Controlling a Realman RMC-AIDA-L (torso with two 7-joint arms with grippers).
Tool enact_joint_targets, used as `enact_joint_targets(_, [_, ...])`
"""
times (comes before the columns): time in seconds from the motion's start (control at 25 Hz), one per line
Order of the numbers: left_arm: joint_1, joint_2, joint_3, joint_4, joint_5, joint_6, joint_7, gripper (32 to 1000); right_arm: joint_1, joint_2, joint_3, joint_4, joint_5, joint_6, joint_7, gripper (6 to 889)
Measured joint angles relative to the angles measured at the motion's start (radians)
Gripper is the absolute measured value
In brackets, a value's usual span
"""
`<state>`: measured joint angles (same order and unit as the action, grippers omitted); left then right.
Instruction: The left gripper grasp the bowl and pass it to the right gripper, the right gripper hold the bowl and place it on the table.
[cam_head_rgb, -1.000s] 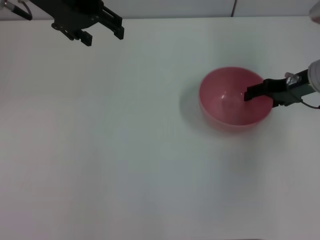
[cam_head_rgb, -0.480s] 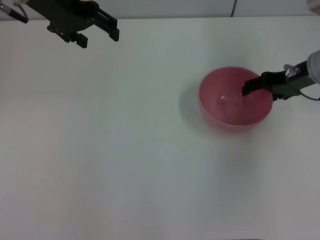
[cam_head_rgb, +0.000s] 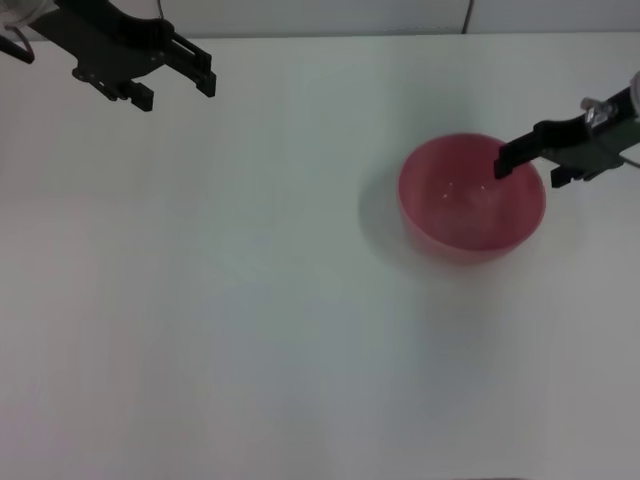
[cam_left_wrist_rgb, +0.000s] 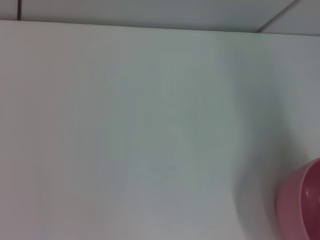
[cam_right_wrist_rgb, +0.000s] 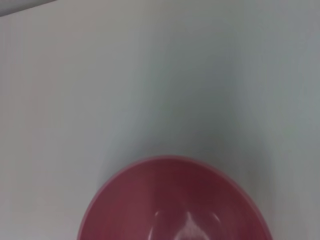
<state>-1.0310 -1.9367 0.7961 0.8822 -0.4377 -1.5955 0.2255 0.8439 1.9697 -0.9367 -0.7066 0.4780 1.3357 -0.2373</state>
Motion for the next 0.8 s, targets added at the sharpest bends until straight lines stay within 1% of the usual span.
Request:
enact_joint_targets(0.12, [0.003,0.0043,0.0,-0.001,0.0,0.0,0.0,863,-0.001,0.0,0.0,-0.106,-0.009,0.079,0.024,843])
enact_joint_targets(0.24, [0.006,0.0049,0.0,-0.002,0.001,0.0,0.0,863,-0.007,0.0,0.005,-0.195,-0.009,0.14,0.042,842])
enact_joint_targets(0.36, [0.008,0.0051,0.0,-0.002,0.002,0.0,0.0,863,-0.005,0.0,0.011,-0.251,-0.01,0.178,0.05,842])
enact_joint_targets(0.44, [0.011,0.0053,0.0,-0.002,0.002,0.0,0.0,863,-0.002,0.0,0.011,-0.266,-0.009,0.189,0.053,842])
enact_joint_targets(0.8, [0.016,0.0055,0.0,-0.002,0.002,0.002,-0.001,863,0.001,-0.003,0.01,-0.262,-0.004,0.219,0.059,840])
